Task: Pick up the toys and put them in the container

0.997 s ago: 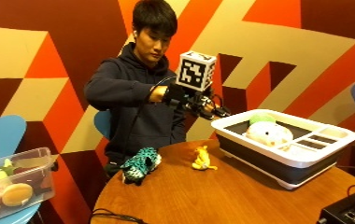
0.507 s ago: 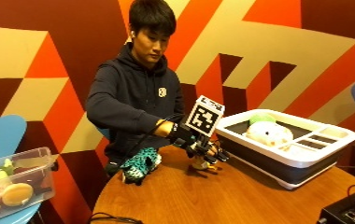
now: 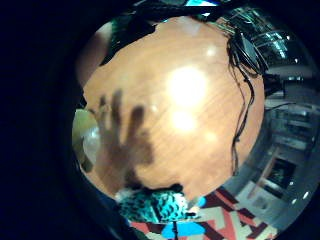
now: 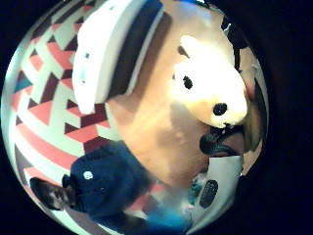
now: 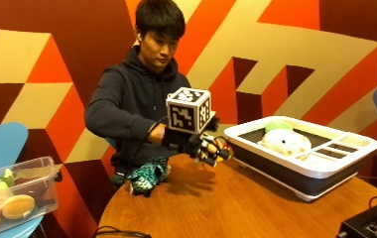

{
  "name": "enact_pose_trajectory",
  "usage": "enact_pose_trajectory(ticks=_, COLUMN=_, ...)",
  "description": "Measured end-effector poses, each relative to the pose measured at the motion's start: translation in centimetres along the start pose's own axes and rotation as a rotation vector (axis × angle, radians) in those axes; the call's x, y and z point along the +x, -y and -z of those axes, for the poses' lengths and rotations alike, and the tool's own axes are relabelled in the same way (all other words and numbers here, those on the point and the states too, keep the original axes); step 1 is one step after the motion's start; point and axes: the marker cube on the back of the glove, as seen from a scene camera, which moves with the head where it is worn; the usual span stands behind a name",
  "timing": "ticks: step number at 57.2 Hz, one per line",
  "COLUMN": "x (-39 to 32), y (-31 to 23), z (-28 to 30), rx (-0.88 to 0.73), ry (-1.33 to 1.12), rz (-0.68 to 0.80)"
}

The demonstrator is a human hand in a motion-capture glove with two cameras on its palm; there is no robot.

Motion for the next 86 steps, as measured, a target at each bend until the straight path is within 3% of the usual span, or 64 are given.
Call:
enact_pose_trajectory(ticks=9, x=-1.6, y=0.3, z=6.8, rx=0.175, ry=0.063, rz=0.025)
enact_pose_trajectory(ticks=20, x=-7.3, y=1.9, z=10.7, rx=0.318, ry=0.192, rz=0.120)
enact_pose_trajectory(ticks=29, x=-13.4, y=4.4, z=10.4, rx=0.380, ry=0.330, rz=0.185)
enact_pose_trajectory(ticks=47, x=-19.3, y=8.1, z=6.2, rx=0.333, ry=0.257, rz=0.232)
enact_pose_trajectory(ticks=58, x=-18.1, y=8.1, z=5.5, rx=0.158, ry=0.194, rz=0.195)
enact_pose_trajectory(ticks=67, x=-15.6, y=6.0, z=7.3, rx=0.147, ry=0.195, rz=0.174)
enact_pose_trajectory(ticks=86, x=-4.1, y=-5.7, z=10.3, rx=0.068, ry=-0.028, rz=0.045)
